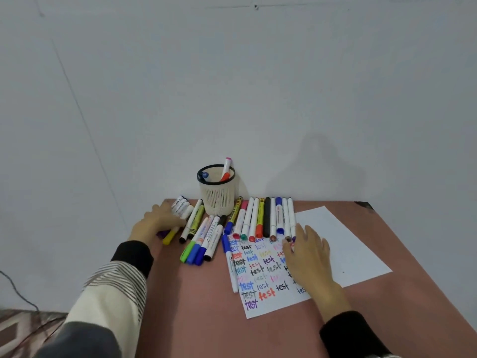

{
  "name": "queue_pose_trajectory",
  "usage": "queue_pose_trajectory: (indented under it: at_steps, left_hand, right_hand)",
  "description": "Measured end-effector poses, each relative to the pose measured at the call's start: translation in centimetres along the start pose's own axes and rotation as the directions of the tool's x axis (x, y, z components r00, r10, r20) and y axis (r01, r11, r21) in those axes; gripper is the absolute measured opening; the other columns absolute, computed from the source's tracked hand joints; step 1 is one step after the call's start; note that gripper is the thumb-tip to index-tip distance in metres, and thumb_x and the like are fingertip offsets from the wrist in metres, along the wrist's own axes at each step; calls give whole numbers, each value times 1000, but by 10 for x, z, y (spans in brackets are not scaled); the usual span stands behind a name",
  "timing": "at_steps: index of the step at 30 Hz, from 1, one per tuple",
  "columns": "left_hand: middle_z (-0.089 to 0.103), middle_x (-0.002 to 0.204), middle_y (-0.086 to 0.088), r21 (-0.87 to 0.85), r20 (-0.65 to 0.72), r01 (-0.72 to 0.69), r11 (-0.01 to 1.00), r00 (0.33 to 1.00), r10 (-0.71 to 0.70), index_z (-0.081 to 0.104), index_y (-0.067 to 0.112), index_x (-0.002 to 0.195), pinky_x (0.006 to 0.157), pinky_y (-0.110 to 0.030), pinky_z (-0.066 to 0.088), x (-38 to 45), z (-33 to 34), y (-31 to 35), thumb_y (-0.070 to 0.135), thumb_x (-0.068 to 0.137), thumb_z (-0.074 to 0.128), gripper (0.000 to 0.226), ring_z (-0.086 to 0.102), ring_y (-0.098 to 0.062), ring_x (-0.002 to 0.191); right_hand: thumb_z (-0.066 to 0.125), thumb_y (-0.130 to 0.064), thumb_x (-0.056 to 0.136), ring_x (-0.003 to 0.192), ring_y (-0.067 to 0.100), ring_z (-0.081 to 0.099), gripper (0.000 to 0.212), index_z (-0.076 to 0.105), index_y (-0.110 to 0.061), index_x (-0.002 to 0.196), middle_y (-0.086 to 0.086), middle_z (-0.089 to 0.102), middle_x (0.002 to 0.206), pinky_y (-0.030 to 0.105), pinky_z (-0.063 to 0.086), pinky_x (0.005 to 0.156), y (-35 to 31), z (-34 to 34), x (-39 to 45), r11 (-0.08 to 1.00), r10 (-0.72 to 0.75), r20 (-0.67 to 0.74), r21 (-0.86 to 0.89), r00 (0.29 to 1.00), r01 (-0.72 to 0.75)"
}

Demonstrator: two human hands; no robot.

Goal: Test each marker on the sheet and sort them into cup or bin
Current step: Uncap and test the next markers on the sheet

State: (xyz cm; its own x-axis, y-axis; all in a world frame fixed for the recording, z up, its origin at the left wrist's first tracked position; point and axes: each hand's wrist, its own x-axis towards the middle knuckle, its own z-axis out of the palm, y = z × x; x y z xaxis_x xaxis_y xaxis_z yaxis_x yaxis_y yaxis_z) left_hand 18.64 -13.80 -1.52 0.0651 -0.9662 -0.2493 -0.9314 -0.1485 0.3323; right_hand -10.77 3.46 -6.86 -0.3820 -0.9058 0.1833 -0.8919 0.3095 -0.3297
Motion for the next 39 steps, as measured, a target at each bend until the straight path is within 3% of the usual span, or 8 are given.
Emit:
queue_pose_trajectory:
  at_steps: [6,14,23,27,29,34,35,39]
  left_hand:
    - [54,127,-17,64,-136,-24,998,990,32,41,0,133,79,-32,43,-9,9,7,31,93,59,54,56,-29,106]
    - [62,76,-15,-454,-325,-151,878,946,-6,50,-2,99,43,-27,40,-38,16,-14,32,94,57,36,53,-22,54]
    - [63,75,-10,-551,-510,-507,663,833,214,54,13,94,42,-20,42,-110,28,48,24,91,61,14,53,-14,54]
    - [61,70,-3,-523,-484,-637,566,769,418,56,14,88,45,-23,43,-138,58,92,24,90,64,13,53,-14,55]
    - [57,72,5,-336,-465,-719,608,688,557,51,19,91,51,-28,45,-140,72,110,30,90,63,16,54,-13,60]
    - [50,76,13,113,-293,-823,557,508,810,45,28,97,52,-15,24,-140,91,140,41,92,60,20,45,-4,66]
    - [50,78,14,142,-264,-836,530,484,834,46,29,98,52,-14,24,-139,94,143,42,92,59,20,45,-2,65]
    - [52,80,17,145,-233,-872,468,430,872,49,31,98,53,-11,27,-132,100,140,46,91,59,20,42,6,61]
  right_hand:
    - [29,-41,103,145,25,21,57,20,-12,152,10,25,156,44,12,119,-1,-5,-2,1000,4,20,8,1000,-4]
    - [31,-40,103,142,25,26,54,23,-12,149,10,31,152,45,15,117,-1,-3,-1,1000,1,17,19,1000,-2]
    - [40,-33,102,126,22,43,43,40,-12,140,5,45,138,38,31,111,1,-4,0,981,-23,-71,189,997,37]
    - [46,-21,101,116,11,46,33,50,-13,133,-3,48,125,19,34,95,5,-19,-1,833,54,-170,552,984,50]
    - [45,-21,102,104,11,53,25,57,-16,123,-2,56,119,15,39,84,10,-29,2,717,160,-194,696,968,21]
    - [48,-35,101,55,10,46,25,67,-19,100,1,59,76,21,35,55,33,-53,7,134,226,108,981,968,-141]
    - [49,-38,100,52,10,44,28,69,-17,100,0,58,72,21,34,53,39,-55,7,98,195,147,981,970,-168]
    - [58,-28,96,49,8,39,21,64,-9,91,2,50,64,17,30,47,47,-54,8,203,116,191,956,975,-212]
